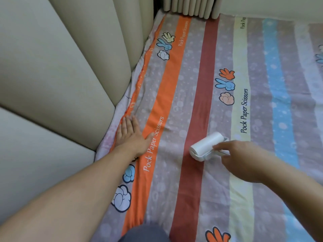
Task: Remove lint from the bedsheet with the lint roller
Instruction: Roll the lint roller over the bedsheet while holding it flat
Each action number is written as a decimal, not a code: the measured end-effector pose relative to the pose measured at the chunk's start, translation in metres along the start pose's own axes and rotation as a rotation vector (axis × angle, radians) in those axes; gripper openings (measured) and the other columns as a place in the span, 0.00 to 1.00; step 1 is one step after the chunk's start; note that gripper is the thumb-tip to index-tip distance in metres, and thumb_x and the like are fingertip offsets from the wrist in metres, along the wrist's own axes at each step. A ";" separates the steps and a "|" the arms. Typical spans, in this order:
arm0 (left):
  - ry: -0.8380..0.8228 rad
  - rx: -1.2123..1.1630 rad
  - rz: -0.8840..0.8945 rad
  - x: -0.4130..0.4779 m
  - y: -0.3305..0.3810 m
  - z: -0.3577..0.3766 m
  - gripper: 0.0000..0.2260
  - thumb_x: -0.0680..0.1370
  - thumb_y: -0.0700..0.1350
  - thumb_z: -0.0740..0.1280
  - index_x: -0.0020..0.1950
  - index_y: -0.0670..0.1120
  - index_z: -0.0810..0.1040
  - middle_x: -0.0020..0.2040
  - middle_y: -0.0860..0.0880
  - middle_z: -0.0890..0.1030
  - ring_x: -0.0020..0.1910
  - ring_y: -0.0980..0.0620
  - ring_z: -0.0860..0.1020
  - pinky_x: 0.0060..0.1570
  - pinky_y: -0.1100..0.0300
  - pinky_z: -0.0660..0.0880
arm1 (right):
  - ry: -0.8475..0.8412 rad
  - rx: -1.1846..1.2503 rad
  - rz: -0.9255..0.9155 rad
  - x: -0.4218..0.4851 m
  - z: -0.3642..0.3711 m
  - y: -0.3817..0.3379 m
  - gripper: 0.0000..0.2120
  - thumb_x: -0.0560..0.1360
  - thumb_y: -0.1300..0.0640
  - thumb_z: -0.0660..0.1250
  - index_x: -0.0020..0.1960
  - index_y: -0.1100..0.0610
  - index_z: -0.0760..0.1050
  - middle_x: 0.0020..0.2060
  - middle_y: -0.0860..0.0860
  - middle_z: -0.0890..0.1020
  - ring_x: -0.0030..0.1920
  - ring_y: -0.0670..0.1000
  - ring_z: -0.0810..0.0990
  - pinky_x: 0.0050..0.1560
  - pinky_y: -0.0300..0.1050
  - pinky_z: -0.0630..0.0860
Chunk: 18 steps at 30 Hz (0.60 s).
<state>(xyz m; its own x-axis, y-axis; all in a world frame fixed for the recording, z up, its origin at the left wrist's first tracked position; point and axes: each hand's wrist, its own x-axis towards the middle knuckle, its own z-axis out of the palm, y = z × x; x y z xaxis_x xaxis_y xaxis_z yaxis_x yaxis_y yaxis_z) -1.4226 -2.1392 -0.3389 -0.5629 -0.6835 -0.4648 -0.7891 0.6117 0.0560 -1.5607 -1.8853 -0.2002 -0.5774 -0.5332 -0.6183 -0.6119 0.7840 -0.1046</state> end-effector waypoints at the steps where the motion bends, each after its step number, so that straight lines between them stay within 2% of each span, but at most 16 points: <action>1: 0.002 0.005 0.003 0.000 -0.002 0.001 0.46 0.79 0.71 0.47 0.80 0.41 0.31 0.81 0.40 0.33 0.80 0.46 0.33 0.78 0.50 0.33 | 0.057 0.020 -0.017 0.002 -0.008 -0.008 0.23 0.78 0.55 0.56 0.70 0.38 0.67 0.62 0.51 0.77 0.49 0.52 0.76 0.49 0.45 0.76; 4: 0.025 -0.007 0.014 -0.003 -0.010 0.005 0.46 0.79 0.71 0.47 0.80 0.41 0.31 0.81 0.40 0.33 0.80 0.46 0.32 0.78 0.50 0.32 | 0.212 0.149 -0.121 0.035 -0.024 -0.047 0.23 0.78 0.57 0.56 0.71 0.41 0.68 0.60 0.52 0.78 0.47 0.54 0.75 0.46 0.45 0.74; 7: 0.028 -0.028 0.016 -0.001 -0.015 0.009 0.45 0.79 0.71 0.47 0.80 0.41 0.31 0.80 0.40 0.32 0.79 0.47 0.30 0.77 0.50 0.31 | 0.264 0.255 -0.185 0.096 -0.027 -0.095 0.24 0.78 0.60 0.56 0.73 0.46 0.67 0.61 0.54 0.78 0.49 0.55 0.76 0.45 0.44 0.72; 12: 0.072 -0.036 0.004 0.007 -0.014 0.021 0.44 0.79 0.71 0.46 0.80 0.42 0.31 0.80 0.40 0.32 0.79 0.46 0.30 0.76 0.50 0.29 | 0.331 0.407 -0.177 0.174 -0.033 -0.163 0.21 0.78 0.61 0.58 0.71 0.56 0.68 0.65 0.59 0.75 0.63 0.61 0.74 0.60 0.49 0.72; 14: 0.070 -0.040 0.014 0.008 -0.014 0.023 0.44 0.79 0.71 0.45 0.80 0.42 0.31 0.80 0.40 0.31 0.79 0.46 0.29 0.74 0.50 0.27 | 0.317 0.379 -0.176 0.184 -0.032 -0.173 0.21 0.78 0.61 0.57 0.71 0.58 0.67 0.64 0.60 0.76 0.63 0.62 0.74 0.60 0.50 0.72; 18: 0.016 -0.044 -0.004 0.010 -0.014 0.020 0.44 0.79 0.72 0.45 0.80 0.43 0.31 0.80 0.40 0.30 0.78 0.46 0.28 0.75 0.50 0.27 | 0.281 0.232 -0.198 0.176 -0.015 -0.161 0.22 0.77 0.61 0.57 0.71 0.57 0.66 0.61 0.60 0.77 0.59 0.62 0.76 0.52 0.49 0.73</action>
<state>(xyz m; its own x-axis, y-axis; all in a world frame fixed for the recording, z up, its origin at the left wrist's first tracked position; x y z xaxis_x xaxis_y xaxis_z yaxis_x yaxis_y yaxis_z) -1.4118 -2.1467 -0.3622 -0.5630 -0.6925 -0.4510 -0.8015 0.5907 0.0935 -1.5719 -2.1102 -0.2799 -0.6055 -0.7220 -0.3348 -0.6068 0.6910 -0.3929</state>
